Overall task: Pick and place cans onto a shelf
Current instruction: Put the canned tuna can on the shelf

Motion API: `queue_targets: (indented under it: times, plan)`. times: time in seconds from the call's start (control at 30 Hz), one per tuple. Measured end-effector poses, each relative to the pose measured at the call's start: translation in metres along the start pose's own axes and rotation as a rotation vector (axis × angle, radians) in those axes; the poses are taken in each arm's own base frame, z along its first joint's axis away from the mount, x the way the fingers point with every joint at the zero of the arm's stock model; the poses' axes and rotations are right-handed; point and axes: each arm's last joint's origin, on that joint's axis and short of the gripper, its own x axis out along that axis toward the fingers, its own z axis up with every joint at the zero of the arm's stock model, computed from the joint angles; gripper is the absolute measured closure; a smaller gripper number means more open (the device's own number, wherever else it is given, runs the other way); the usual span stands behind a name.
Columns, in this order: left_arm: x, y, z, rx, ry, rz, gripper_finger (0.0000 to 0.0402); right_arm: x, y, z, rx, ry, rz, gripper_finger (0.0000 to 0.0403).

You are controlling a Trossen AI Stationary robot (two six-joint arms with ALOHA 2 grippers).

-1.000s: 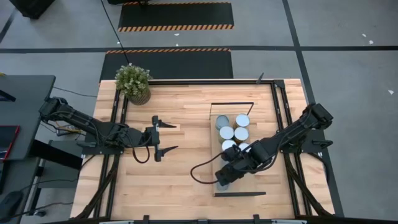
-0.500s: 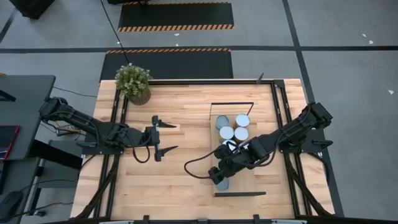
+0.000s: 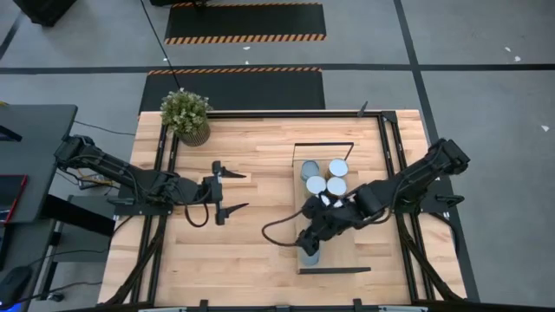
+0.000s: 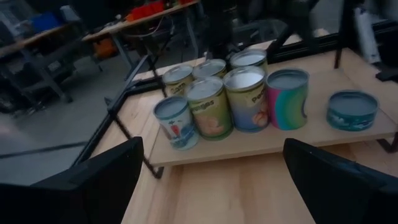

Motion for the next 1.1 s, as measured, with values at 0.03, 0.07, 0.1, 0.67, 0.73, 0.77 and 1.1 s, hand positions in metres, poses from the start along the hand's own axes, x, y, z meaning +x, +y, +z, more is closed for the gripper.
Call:
queue_targets:
  times: [0.03, 0.07, 0.1, 0.67, 0.73, 0.77, 1.1]
  plan:
    - [0.000, -0.001, 0.001, 0.006, -0.009, -0.016, 0.0008, -0.004, -0.001, -0.002, -0.042, -0.026, -0.019, 0.0071]
    - [-0.001, -0.002, 0.002, 0.013, -0.021, -0.038, 0.0008, -0.009, -0.002, -0.004, -0.086, -0.053, -0.038, 0.0072]
    - [-0.001, -0.003, 0.004, 0.013, -0.043, -0.067, 0.0008, -0.014, -0.003, -0.006, -0.126, -0.078, -0.053, 0.0073]
    - [0.005, -0.004, -0.028, -0.162, -0.184, -0.178, 0.0008, -0.090, -0.017, -0.006, -0.719, -0.355, -0.179, 0.0108]
    - [0.009, -0.010, -0.034, -0.176, -0.142, -0.200, 0.0008, -0.099, -0.020, -0.010, -0.740, -0.395, -0.192, 0.0112]
    - [0.012, -0.014, -0.037, -0.185, -0.121, -0.211, 0.0008, -0.103, -0.023, -0.011, -0.747, -0.418, -0.200, 0.0114]
    - [0.051, -0.056, -0.053, -0.177, -0.024, -0.197, 0.0008, -0.117, -0.065, -0.023, -0.715, -0.515, -0.067, 0.0118]
